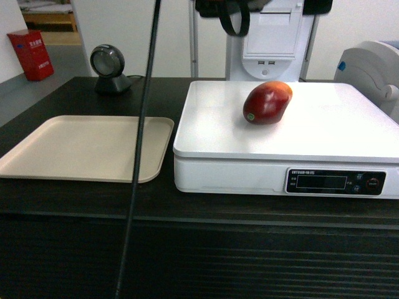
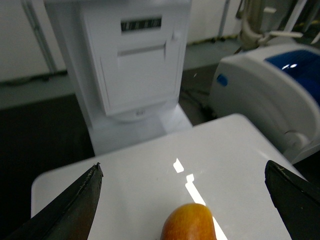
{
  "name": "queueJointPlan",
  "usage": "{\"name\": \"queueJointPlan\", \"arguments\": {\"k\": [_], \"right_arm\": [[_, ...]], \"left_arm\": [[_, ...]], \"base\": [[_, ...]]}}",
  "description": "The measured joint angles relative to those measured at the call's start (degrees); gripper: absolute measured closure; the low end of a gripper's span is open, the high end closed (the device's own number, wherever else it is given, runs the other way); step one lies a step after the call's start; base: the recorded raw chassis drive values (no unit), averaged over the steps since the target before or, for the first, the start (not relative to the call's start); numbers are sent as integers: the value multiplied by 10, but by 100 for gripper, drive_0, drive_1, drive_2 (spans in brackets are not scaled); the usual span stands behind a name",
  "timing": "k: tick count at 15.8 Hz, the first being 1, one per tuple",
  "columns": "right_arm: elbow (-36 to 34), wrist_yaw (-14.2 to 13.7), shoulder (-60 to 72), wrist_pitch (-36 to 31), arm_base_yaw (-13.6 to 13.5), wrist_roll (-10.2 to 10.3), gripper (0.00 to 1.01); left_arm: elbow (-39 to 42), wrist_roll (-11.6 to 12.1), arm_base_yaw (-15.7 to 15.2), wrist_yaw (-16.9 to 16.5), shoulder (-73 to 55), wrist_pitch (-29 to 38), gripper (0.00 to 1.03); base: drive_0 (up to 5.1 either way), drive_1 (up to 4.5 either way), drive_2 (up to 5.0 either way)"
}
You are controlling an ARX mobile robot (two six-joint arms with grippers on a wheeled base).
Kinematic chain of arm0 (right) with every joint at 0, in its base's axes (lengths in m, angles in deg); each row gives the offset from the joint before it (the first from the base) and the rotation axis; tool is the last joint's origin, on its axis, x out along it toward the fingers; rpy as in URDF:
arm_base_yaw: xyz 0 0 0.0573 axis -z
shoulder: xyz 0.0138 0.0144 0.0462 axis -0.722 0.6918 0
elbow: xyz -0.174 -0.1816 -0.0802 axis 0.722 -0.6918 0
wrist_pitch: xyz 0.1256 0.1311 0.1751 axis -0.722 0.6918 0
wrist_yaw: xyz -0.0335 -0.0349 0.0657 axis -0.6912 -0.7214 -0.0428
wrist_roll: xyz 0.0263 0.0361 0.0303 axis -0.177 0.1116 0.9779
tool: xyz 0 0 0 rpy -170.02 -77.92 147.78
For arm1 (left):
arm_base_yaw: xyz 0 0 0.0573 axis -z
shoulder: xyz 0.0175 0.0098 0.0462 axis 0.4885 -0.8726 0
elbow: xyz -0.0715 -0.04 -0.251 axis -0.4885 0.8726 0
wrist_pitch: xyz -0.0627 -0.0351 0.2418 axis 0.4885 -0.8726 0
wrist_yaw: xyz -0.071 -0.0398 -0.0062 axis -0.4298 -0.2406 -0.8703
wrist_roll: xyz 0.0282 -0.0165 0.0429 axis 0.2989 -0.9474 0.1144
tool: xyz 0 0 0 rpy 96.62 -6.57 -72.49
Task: Place dark red mango on scale at checkout
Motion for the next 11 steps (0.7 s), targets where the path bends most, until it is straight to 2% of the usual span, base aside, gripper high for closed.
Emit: {"name": "queueJointPlan", "arguments": {"k": [1, 2, 3, 4, 6, 7, 8, 9, 10, 11], "right_arm": [[0, 0, 0, 0, 0, 0, 3], [0, 0, 0, 0, 0, 0, 3], [0, 0, 0, 0, 0, 0, 3], [0, 0, 0, 0, 0, 0, 3], [0, 0, 0, 0, 0, 0, 3], [0, 0, 0, 0, 0, 0, 3], [0, 0, 0, 0, 0, 0, 3], [0, 0, 0, 0, 0, 0, 3], [0, 0, 0, 0, 0, 0, 3], [0, 0, 0, 0, 0, 0, 3]], "left_arm": [[54, 26, -8, -37, 40, 74, 5], [103, 52, -14, -57, 72, 126, 5], [179, 94, -30, -73, 121, 193, 5], [239, 111, -53, -82, 169, 214, 5], [330, 83, -111, -125, 257, 201, 5], [407, 57, -160, -89, 338, 198, 10], [471, 53, -188, -2, 400, 217, 21], [577, 47, -243, 13, 499, 223, 38], [659, 45, -299, -24, 579, 217, 51], [744, 44, -329, -39, 662, 209, 67]], "base": [[0, 0, 0], [0, 0, 0], [0, 0, 0], [0, 0, 0], [0, 0, 0], [0, 0, 0], [0, 0, 0], [0, 0, 0], [0, 0, 0], [0, 0, 0]]}}
